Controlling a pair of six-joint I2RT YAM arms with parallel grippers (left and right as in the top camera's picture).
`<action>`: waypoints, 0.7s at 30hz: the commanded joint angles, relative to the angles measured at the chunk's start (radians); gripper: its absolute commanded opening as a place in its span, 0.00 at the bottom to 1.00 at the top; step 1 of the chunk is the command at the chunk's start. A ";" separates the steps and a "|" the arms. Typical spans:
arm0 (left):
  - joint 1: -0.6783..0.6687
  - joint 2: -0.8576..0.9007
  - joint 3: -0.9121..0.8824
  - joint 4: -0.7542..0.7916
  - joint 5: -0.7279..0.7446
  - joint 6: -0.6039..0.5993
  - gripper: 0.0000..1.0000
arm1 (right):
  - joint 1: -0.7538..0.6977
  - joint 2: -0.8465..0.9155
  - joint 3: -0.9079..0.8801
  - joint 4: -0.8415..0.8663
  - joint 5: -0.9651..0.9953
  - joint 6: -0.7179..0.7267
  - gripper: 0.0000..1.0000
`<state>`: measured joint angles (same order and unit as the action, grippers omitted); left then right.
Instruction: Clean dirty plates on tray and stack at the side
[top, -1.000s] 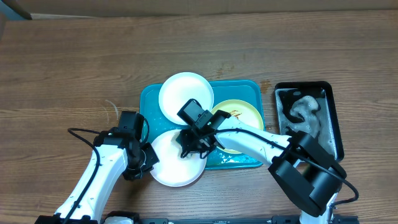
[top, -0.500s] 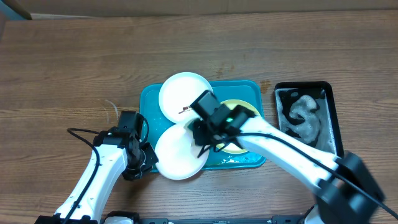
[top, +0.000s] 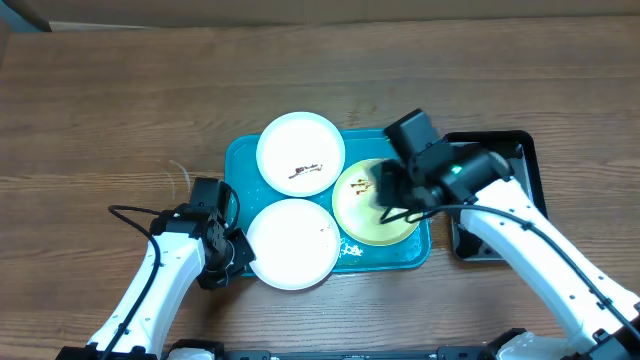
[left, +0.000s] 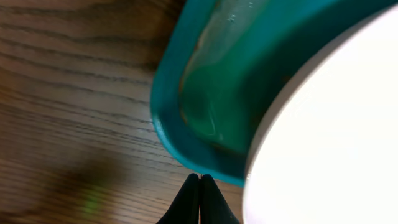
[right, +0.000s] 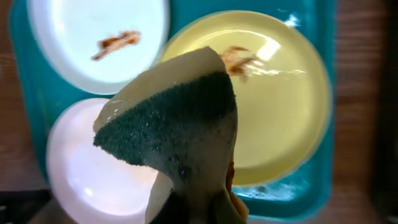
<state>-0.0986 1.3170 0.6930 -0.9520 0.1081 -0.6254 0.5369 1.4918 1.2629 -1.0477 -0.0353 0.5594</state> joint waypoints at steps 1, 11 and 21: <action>-0.007 0.007 0.017 0.011 0.099 0.055 0.05 | -0.077 -0.013 0.013 -0.048 0.112 -0.011 0.04; -0.006 0.007 0.017 0.015 0.155 0.079 0.49 | -0.349 -0.012 0.013 -0.134 0.161 -0.093 0.04; -0.007 0.013 0.007 0.047 0.156 0.046 0.57 | -0.404 -0.012 0.013 -0.159 0.158 -0.145 0.04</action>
<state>-0.0986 1.3170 0.6930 -0.9134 0.2512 -0.5667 0.1341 1.4918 1.2629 -1.2068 0.1120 0.4397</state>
